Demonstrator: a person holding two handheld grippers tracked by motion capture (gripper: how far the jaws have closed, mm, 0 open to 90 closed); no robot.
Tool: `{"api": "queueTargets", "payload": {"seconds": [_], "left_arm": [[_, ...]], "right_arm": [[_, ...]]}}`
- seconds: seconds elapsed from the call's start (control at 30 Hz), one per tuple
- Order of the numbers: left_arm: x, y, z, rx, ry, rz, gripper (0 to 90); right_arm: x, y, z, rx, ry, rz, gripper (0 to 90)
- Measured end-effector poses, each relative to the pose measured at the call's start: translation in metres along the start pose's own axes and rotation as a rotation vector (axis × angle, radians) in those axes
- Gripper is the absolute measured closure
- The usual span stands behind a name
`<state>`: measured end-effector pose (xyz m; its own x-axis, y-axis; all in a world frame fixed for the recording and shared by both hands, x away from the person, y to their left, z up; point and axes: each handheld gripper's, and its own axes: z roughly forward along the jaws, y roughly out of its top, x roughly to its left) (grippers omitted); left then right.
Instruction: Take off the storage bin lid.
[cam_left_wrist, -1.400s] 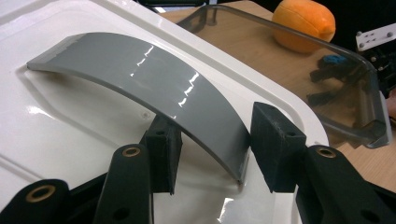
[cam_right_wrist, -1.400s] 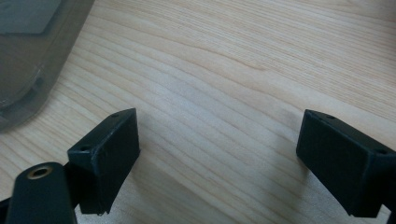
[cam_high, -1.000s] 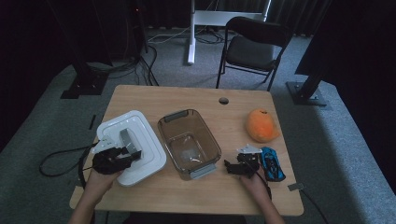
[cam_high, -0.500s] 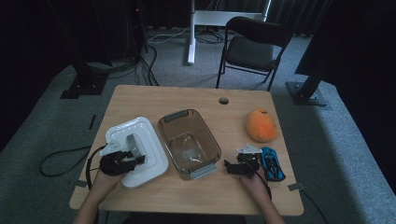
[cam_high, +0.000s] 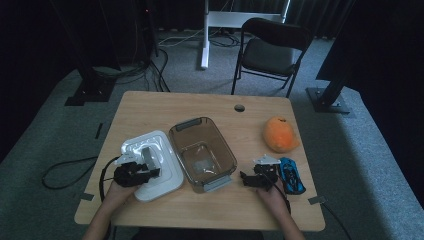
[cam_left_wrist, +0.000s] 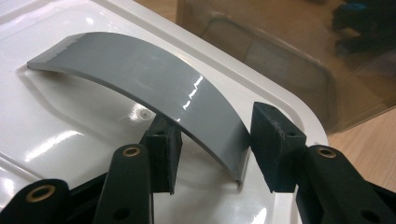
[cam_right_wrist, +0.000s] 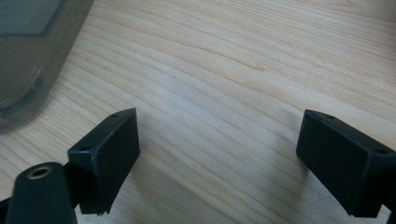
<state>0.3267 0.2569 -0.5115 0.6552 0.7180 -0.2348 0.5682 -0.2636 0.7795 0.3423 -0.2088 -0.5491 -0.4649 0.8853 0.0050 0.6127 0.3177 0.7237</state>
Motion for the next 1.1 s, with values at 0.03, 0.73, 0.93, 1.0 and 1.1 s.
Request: {"api": "queueTargets", "payload": {"seconds": [0.03, 0.73, 0.93, 1.0, 1.1], "left_arm": [[0.001, -0.001, 0.002, 0.004, -0.005, -0.004, 54.7], [0.014, -0.008, 0.02, 0.067, 0.016, -0.01, 49.9], [0.012, -0.007, 0.019, 0.085, 0.046, 0.011, 42.2], [0.012, -0.008, 0.018, 0.091, 0.053, 0.017, 40.3], [0.011, -0.007, 0.016, 0.091, 0.06, 0.01, 35.8]], "right_arm": [[0.0, 0.0, 0.0, 0.0, 0.0, 0.0, 12.4], [0.0, 0.0, 0.0, 0.0, 0.0, 0.0, 12.4], [0.0, 0.0, 0.0, 0.0, 0.0, 0.0, 12.4], [0.0, 0.0, 0.0, 0.0, 0.0, 0.0, 12.4], [0.0, 0.0, 0.0, 0.0, 0.0, 0.0, 12.4]]}}
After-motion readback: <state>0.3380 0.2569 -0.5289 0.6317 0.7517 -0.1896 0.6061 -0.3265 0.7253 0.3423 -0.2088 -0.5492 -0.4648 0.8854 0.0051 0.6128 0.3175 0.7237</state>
